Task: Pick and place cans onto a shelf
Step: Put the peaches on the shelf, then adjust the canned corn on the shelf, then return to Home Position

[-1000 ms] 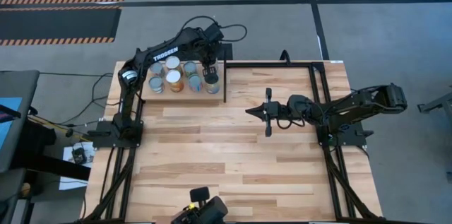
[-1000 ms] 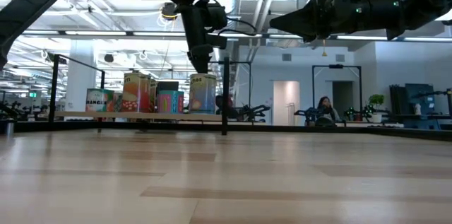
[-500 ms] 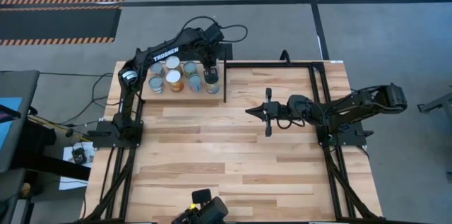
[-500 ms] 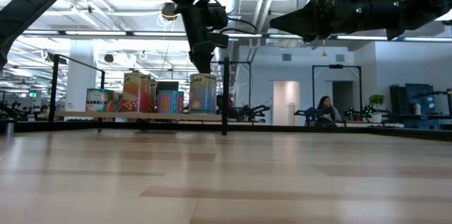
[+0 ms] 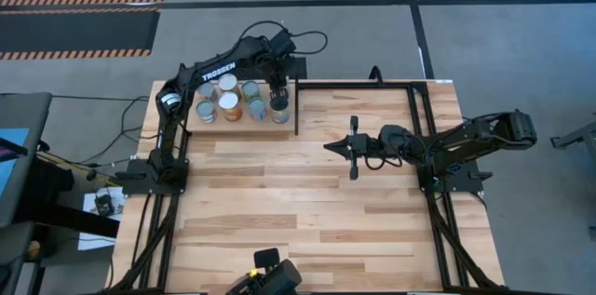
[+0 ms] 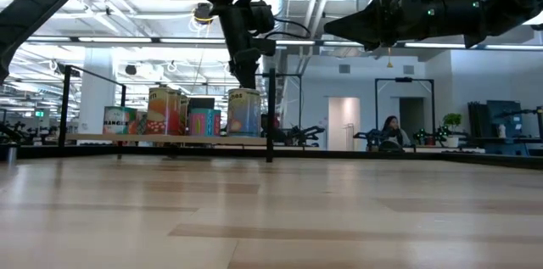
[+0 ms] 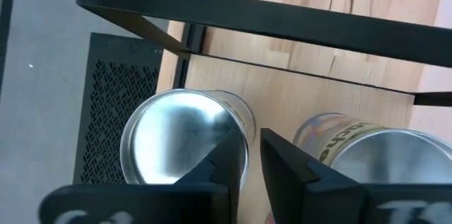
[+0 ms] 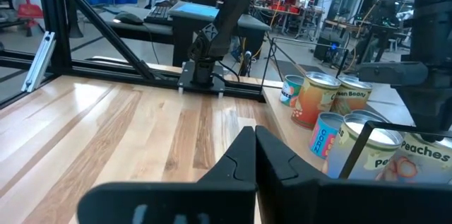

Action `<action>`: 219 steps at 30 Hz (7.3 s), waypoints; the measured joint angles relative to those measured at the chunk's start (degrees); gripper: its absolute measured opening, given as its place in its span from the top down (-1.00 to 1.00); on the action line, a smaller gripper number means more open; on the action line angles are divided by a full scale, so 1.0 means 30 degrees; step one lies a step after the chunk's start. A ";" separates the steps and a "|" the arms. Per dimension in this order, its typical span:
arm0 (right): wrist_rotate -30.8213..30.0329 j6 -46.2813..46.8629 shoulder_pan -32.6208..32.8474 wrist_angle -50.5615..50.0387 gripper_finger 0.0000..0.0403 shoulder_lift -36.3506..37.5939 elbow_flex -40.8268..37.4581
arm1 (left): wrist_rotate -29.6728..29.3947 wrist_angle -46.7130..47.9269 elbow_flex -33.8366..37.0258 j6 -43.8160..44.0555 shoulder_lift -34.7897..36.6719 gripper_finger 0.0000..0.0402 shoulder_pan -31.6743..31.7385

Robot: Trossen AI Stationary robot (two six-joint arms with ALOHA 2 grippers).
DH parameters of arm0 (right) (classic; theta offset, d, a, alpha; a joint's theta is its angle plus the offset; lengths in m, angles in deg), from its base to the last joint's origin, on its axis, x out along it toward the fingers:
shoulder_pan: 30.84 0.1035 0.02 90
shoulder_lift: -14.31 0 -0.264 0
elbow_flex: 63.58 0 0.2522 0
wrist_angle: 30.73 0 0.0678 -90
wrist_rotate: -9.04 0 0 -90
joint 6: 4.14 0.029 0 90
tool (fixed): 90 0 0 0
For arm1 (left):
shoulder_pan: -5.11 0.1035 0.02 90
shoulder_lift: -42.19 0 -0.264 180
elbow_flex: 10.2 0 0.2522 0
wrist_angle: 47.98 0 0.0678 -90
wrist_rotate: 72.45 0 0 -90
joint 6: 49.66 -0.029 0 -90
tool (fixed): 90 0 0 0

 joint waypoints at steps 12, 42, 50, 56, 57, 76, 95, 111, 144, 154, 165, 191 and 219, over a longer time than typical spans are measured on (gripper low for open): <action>0.0006 -0.0115 0.0000 -0.0033 0.95 0.0000 0.0007 | -0.2468 0.4541 -0.3256 -0.0695 0.0609 0.74 -0.0189; 0.0007 -0.0168 -0.0036 -0.0076 0.95 0.0000 0.0007 | -0.3868 -0.1074 0.6849 0.0080 0.2550 1.00 0.2200; 0.0007 -0.0160 -0.0036 -0.0073 0.95 0.0000 0.0002 | -0.3290 -0.3316 0.7599 0.0007 0.2637 1.00 0.2197; 0.0007 -0.0160 -0.0036 -0.0073 0.95 0.0000 0.0002 | -0.3076 -0.3229 0.7606 0.0029 0.2630 1.00 0.2186; 0.0007 -0.0160 -0.0036 -0.0073 0.95 0.0000 0.0002 | -0.3009 -0.3194 0.7606 0.0033 0.2630 1.00 0.2159; 0.0000 -0.0194 -0.0036 -0.0095 0.95 0.0070 0.0000 | 0.0521 -0.6672 0.9954 0.1008 0.9322 1.00 0.0075; -0.0131 -0.0510 -0.0036 -0.2214 0.95 0.1906 0.0000 | 0.1825 -2.2098 2.8137 0.5646 2.5438 1.00 -0.5766; -0.0536 -0.0389 -0.1131 -0.7535 0.97 0.6676 -0.1287 | 0.0108 -2.3072 3.4324 0.8001 3.3204 1.00 -0.8621; -0.2584 0.1989 -0.1654 -1.4642 0.97 2.3721 -0.7497 | -0.3534 -2.1581 3.7346 0.8292 3.9069 1.00 -1.0688; -0.3498 0.2113 -0.1776 -1.5117 0.90 2.3571 -0.7512 | -0.3524 -2.1584 3.7368 0.9272 3.8971 1.00 -1.0688; -0.3526 0.1042 -0.1872 -1.5238 0.81 2.3339 -0.7526 | -0.3432 -2.1613 3.7390 0.9804 3.8869 1.00 -1.0681; -0.3526 0.0998 -0.1872 -1.5307 0.81 2.3336 -0.7548 | -0.3395 -2.1642 3.7412 0.9814 3.8279 1.00 -1.0676; -0.3526 0.1005 -0.1865 -1.5307 0.81 2.3350 -0.7548 | -0.3410 -2.1642 3.7412 0.9814 3.8279 1.00 -1.0673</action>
